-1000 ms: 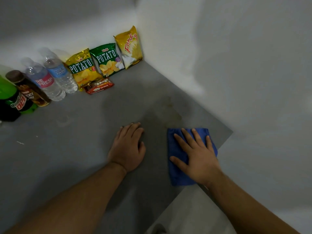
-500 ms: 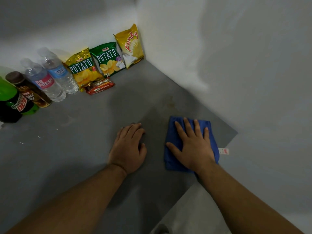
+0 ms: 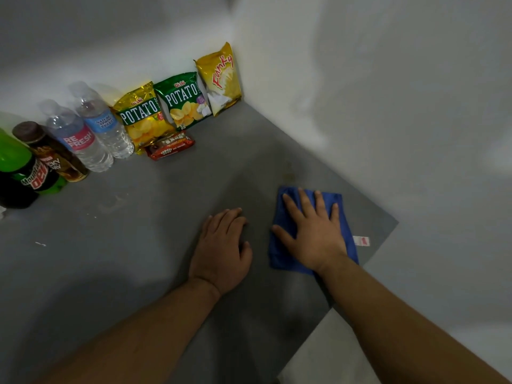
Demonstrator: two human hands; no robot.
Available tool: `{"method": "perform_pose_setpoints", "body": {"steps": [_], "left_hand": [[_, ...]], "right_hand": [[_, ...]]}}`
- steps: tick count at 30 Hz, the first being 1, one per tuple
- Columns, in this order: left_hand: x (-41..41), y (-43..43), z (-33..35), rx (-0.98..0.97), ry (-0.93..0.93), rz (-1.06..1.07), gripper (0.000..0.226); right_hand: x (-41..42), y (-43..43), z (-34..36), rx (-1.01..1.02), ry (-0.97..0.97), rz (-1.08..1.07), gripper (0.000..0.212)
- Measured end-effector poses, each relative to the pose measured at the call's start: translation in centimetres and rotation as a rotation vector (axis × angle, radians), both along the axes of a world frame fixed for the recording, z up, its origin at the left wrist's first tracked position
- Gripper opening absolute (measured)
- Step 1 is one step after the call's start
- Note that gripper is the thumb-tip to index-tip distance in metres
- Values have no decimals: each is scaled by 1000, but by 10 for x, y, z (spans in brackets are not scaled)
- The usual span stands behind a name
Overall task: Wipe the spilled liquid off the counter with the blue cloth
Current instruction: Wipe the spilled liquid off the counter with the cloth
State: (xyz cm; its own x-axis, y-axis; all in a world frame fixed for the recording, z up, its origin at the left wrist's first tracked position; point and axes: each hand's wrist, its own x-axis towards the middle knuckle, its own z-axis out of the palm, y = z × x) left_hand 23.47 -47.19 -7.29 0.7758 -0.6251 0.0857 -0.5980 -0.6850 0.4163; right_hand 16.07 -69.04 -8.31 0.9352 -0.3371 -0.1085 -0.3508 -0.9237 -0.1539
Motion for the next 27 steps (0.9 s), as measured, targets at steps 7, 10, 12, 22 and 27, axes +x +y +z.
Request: {"method": "perform_pose_setpoints", "body": {"steps": [7,10,12,22,27], "left_hand": [[21,7,6,-126,54,-30,47],[39,12,7,-141,34,-61,43],[50,12,8,-145,38,-58,43],[72,-4,7,-111,71,-49,45],[73,-3,0,-83,75,-58,47]], "right_hand": [[-39,-14,-8,-1,-38,68,82],[-14,-25,-6,-11,-1,-63,85],[10,-19,-6,-17,1,-124,88],[7,21,-4,8,-31,95,79],[13,-11,0,-9,5,18,82]]}}
